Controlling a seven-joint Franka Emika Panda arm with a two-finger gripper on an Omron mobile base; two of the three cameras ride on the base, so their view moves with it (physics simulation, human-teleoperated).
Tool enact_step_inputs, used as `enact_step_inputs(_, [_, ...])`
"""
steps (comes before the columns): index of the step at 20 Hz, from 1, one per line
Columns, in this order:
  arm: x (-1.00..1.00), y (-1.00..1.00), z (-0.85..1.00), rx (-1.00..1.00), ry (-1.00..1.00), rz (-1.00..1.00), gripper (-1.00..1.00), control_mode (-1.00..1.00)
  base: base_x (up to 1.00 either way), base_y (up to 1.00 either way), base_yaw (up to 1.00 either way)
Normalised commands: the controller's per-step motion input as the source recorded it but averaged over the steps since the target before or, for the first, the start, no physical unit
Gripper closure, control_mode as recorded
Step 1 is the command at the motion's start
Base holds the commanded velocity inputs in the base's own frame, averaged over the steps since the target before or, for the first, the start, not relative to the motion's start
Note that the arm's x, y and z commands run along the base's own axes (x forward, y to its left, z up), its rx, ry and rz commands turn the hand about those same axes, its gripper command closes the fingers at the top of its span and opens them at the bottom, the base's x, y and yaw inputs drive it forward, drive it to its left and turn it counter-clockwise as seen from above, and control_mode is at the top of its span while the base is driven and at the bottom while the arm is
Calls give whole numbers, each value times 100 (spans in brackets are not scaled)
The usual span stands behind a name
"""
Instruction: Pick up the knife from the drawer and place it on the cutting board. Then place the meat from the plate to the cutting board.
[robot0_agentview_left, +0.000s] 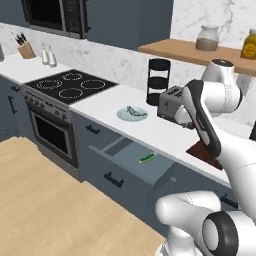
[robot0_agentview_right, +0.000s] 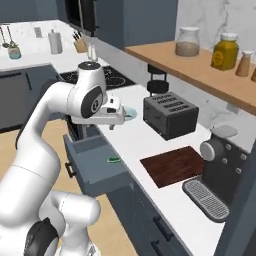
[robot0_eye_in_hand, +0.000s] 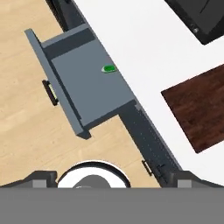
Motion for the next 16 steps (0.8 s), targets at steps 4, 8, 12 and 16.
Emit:
enact_step_inputs(4, [0,0,0,0,0,0,-100,100,-4,0,51])
enact_step_inputs(8, [0,0,0,0,0,0,-100,100,-1,0,45])
enact_step_inputs(12, [0,0,0,0,0,0,-100,100,-3,-1,36])
enact_step_inputs(16, [0,0,0,0,0,0,-100,100,0,-2,20])
